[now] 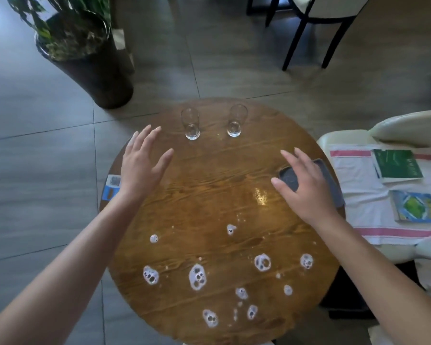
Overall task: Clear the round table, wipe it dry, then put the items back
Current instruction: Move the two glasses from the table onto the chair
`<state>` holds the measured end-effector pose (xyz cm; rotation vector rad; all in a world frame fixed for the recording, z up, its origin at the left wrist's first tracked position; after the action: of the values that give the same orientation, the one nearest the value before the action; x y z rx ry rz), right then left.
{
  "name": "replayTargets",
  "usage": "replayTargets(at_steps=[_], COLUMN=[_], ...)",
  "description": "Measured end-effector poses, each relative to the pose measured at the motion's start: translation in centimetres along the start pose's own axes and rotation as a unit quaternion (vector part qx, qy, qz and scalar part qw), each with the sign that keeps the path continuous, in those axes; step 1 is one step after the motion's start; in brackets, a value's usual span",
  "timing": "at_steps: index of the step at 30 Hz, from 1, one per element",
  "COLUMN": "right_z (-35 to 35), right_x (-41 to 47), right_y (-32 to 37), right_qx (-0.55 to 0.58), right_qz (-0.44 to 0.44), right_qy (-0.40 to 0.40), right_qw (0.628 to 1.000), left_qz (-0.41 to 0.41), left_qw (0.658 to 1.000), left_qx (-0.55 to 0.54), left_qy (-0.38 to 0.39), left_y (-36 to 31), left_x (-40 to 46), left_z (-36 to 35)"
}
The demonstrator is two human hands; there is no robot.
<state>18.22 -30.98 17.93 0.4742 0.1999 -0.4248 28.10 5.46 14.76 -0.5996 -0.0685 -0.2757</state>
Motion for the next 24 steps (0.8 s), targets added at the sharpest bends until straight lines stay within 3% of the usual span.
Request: replayTargets(at_steps=[5,15,24], right_z=[-4.6,-10.2,-13.2], right_x=[7.4,21.1,24.7], right_y=[3.0,10.0,11.9], right_qx=[-0.050,-0.132,-0.186], right_qz=[0.056,0.032,0.005], right_qy=[0.007,-0.014,0.012], right_qw=[0.997,0.991,0.982], left_qz=[-0.010,-0.096,-0.101], left_qw=[0.999,0.985,0.967], left_qx=[0.029,0.111,0.170], left_qy=[0.011,0.088,0.158], left_y=[4.3,4.2,4.0], left_x=[4.0,14.2,17.8], left_z=[-4.1,-10.8,-14.6])
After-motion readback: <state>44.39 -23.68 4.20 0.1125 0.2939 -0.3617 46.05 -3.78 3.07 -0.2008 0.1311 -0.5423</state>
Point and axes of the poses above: each hand's wrist, its own x-axis towards the middle knuckle, its own z-axis out of the back of the hand, y = z × x, the point moved 6 cm from there along x, towards the middle knuckle, and after that the axes turned 14 degrees about -z, right-handed, at the moved point
